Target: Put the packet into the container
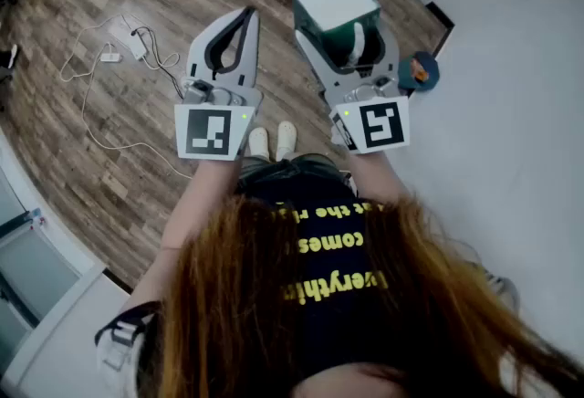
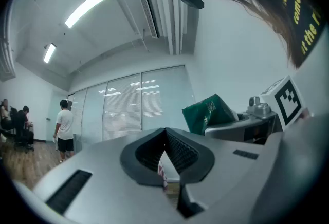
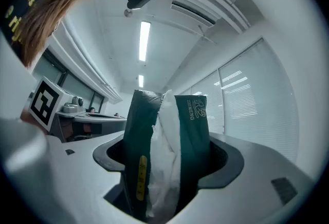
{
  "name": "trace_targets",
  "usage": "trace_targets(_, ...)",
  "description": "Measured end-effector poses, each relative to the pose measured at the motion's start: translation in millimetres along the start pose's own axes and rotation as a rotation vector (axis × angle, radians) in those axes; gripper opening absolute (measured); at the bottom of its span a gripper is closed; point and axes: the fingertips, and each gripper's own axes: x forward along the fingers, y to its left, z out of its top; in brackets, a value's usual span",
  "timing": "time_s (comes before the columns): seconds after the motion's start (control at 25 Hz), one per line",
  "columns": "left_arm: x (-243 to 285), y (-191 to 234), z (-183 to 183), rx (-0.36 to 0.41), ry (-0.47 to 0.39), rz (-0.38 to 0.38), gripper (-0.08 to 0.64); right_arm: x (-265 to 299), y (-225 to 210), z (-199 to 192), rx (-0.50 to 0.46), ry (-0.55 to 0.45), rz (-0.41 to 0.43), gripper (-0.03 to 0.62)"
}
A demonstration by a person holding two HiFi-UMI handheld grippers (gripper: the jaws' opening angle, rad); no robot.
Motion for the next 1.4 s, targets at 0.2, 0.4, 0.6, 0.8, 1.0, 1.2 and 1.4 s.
trace_targets(0.2, -2.3, -2.9, 4.3, -0.008, -0.002, 0.009, 0.002, -4.2, 0.2, 3.3, 0.004, 0.009, 0.004, 0.383)
trace_targets(0.4, 6.8, -8.5, 3.7, 0.001, -0.005, 0.015, 0.002, -3.3, -10.5, 0.6, 0.030, 0.007, 0.016, 0.383)
trace_targets(0.6, 17.2, -13.3, 0.8, 0.005, -0.001, 0.025, 0.002, -2.1, -22.2, -0.5, 0.029, 0.001, 0.027, 0.383)
trace_targets(0.8, 29.0, -16.2, 1.4, 0.011, -0.006, 0.042, 0.002, -0.4, -38.9, -2.6, 0.038, -0.008, 0.031, 0.383)
trace_targets(1.0, 36.9, -22.1, 4.1, 0.027, -0.009, 0.046, 0.002, 2.3, -47.9, -3.9, 0.045, -0.012, 0.041, 0.383)
trace_targets(1.2, 43.0, -19.3, -1.8, 0.030, 0.003, 0.052, 0.002, 9.1, -51.6, -11.5, 0.061, -0.014, 0.051, 0.383)
trace_targets(1.4, 45.9, -10.1, -5.8, 0.029, 0.009, 0.064, 0.002, 15.6, -53.4, -14.6, 0.059, -0.006, 0.053, 0.383)
